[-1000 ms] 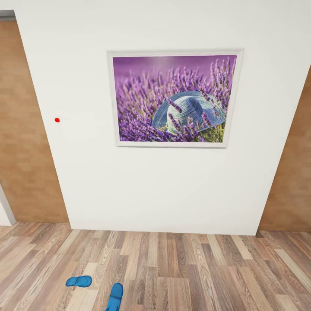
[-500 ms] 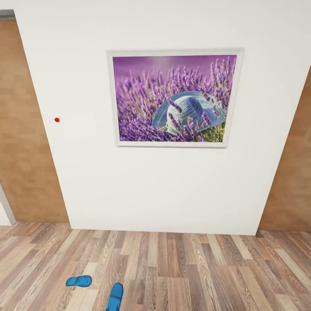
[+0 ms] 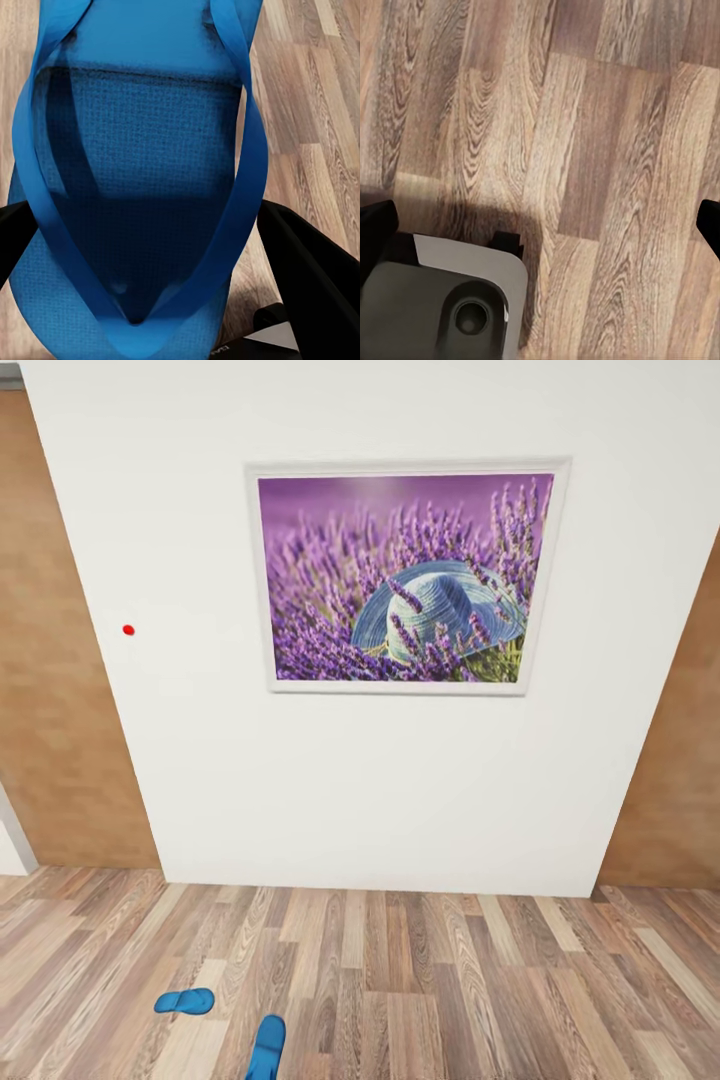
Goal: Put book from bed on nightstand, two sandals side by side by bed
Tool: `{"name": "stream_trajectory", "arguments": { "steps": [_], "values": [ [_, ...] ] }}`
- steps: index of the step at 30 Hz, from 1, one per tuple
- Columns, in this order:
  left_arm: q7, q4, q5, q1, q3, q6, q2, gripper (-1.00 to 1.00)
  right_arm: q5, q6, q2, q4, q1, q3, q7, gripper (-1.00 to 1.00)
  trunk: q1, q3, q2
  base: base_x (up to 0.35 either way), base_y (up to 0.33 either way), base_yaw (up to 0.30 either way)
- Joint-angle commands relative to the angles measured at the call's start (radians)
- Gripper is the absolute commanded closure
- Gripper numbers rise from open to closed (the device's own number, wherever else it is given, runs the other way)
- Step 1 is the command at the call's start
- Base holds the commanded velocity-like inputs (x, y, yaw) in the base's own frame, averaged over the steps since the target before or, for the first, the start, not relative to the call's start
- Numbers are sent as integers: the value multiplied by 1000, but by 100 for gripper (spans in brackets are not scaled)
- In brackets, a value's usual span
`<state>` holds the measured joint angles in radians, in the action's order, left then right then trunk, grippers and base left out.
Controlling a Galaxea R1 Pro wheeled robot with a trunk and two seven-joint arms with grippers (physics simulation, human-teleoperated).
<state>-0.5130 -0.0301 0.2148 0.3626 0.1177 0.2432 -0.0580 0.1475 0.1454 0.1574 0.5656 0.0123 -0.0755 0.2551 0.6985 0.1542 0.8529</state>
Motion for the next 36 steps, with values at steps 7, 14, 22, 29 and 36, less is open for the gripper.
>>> {"name": "stream_trajectory", "arguments": {
  "steps": [7,14,22,29,36],
  "values": [
    [-2,1,9,1,8,4,0,100,10,5,-1,3,0,-7,9,-100,0,13,1,0,0,0],
    [-3,1,9,1,8,4,0,100,10,5,-1,3,0,-7,9,-100,0,24,1,0,0,0],
    [-4,1,9,1,8,4,0,100,10,5,-1,3,1,-7,9,-100,0,37,1,0,0,0],
    [-4,1,9,1,8,4,0,100,10,5,-1,3,0,-7,9,-100,0,48,1,0,0,0],
    [-4,1,9,1,8,4,0,100,10,5,-1,3,1,-7,9,-100,0,59,1,0,0,0]
  ]
}}
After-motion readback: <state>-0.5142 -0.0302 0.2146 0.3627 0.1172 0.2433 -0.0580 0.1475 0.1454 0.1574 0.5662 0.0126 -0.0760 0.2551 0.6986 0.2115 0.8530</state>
